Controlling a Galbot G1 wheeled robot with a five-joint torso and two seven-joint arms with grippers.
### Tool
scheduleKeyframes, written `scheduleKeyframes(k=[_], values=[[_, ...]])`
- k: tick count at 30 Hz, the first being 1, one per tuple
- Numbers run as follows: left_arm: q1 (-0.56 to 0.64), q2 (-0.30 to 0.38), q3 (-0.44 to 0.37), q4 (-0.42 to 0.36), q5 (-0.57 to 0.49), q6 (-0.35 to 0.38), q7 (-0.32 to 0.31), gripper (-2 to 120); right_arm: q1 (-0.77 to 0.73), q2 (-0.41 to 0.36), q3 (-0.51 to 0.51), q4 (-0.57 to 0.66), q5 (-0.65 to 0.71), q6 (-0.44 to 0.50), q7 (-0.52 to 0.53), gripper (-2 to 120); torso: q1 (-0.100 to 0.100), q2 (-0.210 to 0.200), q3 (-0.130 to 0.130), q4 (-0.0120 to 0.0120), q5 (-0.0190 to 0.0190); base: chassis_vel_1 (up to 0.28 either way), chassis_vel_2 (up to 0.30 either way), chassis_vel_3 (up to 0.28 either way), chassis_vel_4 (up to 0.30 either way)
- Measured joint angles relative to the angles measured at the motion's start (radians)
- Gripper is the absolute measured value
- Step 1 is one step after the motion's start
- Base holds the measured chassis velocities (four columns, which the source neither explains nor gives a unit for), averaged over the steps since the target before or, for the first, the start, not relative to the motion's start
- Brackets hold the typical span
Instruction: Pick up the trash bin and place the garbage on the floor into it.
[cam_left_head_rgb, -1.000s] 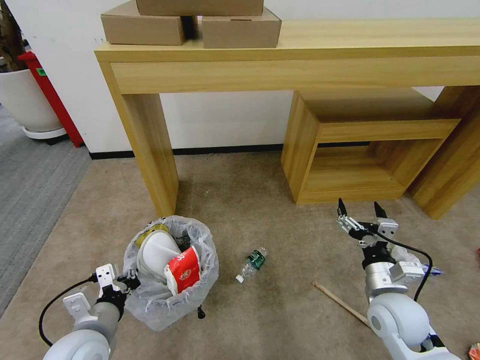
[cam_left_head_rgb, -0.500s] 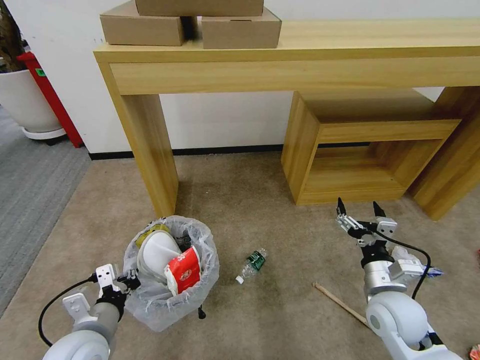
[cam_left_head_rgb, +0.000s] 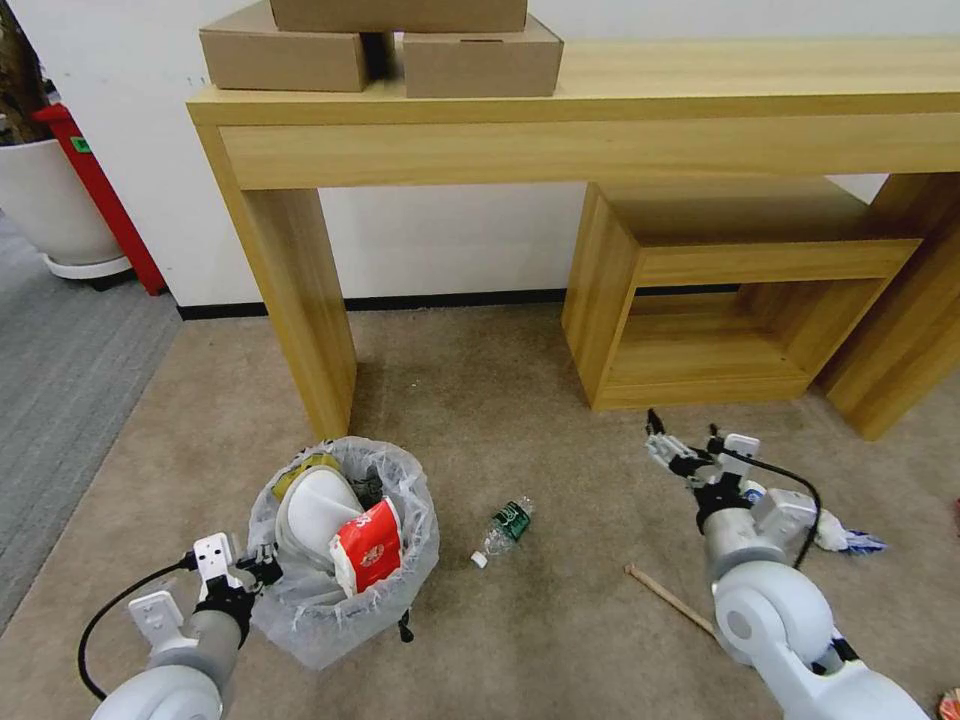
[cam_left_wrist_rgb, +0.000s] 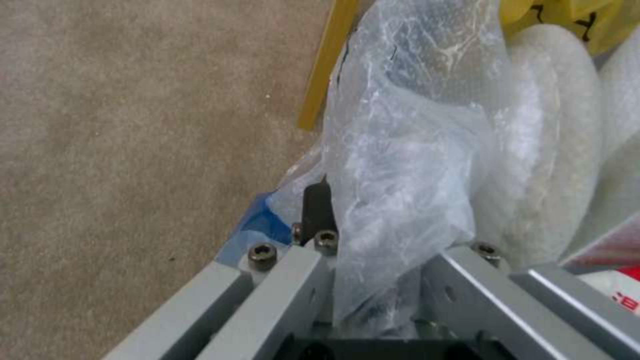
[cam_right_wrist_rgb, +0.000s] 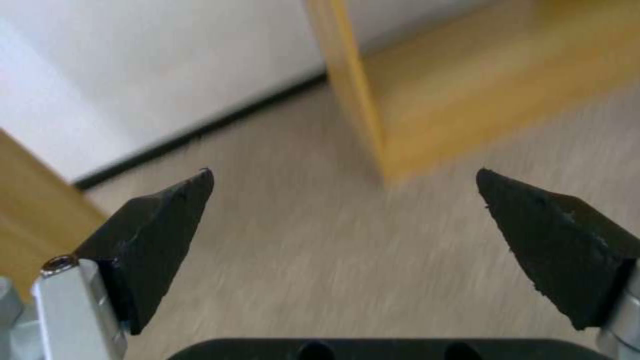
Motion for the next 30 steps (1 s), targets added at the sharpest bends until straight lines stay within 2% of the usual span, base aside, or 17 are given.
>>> scheduleKeyframes(k=[6, 20, 27, 30], values=[[0.005, -0.018, 0.001, 0.002, 0.012, 0.0, 0.0, 1, 0.088, 0.055, -0.074, -0.049, 0.138, -0.057, 0.112, 100, 0.0, 0.0, 0.0, 0.0002, 0.0, 0.0, 0.0, 0.0, 0.0], [0.023, -0.044, -0.005, -0.003, 0.03, 0.001, 0.002, 1, 0.079, 0.085, -0.116, -0.089, 0.128, -0.075, 0.121, 100, 0.0, 0.0, 0.0, -0.0001, -0.0001, 0.0, 0.0, 0.0, 0.0], [0.029, -0.057, -0.007, -0.003, 0.036, 0.001, 0.003, 1, 0.102, 0.155, -0.146, -0.141, 0.177, -0.102, 0.158, 100, 0.0, 0.0, 0.0, -0.0002, -0.0002, 0.0, 0.0, 0.0, 0.0], [0.034, -0.063, -0.007, -0.001, 0.041, -0.002, 0.004, 1, 0.138, 0.218, -0.167, -0.201, 0.216, -0.114, 0.203, 100, 0.0, 0.0, 0.0, 0.0, -0.0002, 0.0, 0.0, 0.0, 0.0]])
